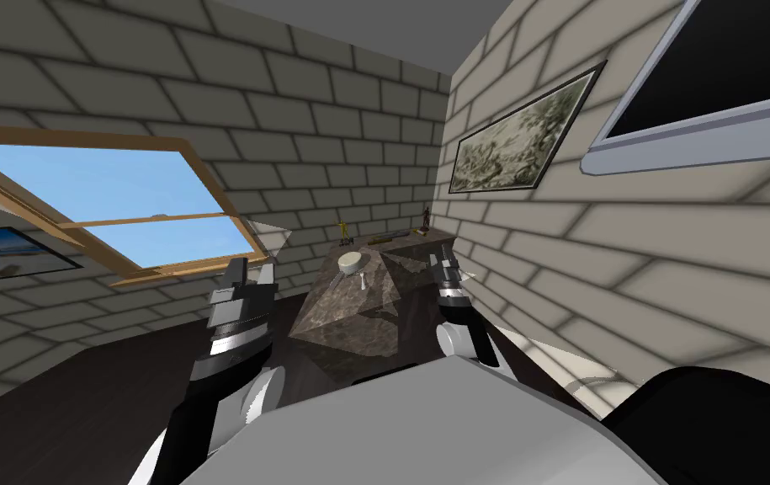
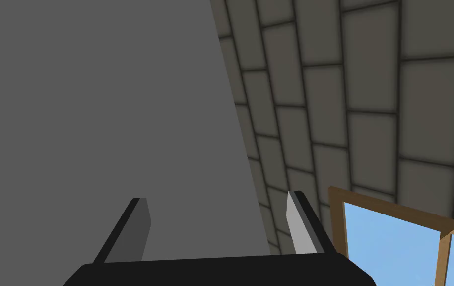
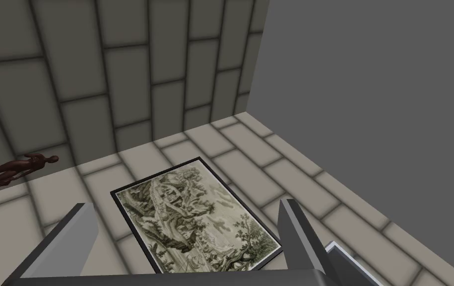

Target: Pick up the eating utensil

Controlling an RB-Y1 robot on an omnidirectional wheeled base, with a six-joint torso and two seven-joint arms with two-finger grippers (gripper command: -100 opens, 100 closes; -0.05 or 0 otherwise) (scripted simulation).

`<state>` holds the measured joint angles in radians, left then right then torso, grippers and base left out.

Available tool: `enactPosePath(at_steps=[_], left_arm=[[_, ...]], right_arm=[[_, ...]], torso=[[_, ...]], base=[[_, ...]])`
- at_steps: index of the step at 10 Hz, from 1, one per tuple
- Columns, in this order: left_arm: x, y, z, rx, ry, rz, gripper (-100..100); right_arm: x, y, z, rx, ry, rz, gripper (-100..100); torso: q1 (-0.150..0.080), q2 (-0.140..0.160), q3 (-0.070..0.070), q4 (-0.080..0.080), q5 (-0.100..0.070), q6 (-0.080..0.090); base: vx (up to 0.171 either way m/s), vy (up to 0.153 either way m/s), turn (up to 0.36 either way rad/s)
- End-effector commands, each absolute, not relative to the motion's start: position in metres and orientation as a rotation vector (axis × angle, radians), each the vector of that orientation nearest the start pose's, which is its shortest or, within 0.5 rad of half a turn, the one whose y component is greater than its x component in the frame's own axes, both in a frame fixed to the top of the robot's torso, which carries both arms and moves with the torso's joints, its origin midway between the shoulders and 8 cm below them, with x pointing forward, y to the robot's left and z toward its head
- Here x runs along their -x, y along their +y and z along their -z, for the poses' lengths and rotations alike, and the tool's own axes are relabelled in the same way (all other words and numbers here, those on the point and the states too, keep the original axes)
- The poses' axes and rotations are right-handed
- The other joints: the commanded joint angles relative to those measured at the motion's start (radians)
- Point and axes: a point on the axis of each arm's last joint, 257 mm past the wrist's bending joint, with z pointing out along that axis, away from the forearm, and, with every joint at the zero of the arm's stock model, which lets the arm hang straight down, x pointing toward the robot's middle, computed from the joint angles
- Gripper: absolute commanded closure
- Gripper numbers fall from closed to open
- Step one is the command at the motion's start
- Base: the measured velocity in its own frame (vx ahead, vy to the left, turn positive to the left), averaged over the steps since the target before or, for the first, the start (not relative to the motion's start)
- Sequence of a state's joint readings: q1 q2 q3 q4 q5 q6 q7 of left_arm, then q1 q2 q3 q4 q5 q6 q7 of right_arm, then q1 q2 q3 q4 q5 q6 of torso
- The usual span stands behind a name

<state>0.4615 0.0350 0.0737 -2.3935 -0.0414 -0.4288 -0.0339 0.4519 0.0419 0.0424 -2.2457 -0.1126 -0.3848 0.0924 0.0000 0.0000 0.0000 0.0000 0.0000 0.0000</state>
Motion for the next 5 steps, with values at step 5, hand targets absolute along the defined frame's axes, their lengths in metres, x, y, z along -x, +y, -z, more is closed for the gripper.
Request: enactPosePath(at_steps=[5], left_arm=[[-0.347,0.278,-0.061,0.455,0.738,1.169,-100]], right_arm=[[-0.373,-0.277,-0.002,-0.811,0.617,-1.330,0]], torso=[[0.001,0.000,0.000,0.000,0.000,0.000]], base=[[0.005,0.001,-0.186]])
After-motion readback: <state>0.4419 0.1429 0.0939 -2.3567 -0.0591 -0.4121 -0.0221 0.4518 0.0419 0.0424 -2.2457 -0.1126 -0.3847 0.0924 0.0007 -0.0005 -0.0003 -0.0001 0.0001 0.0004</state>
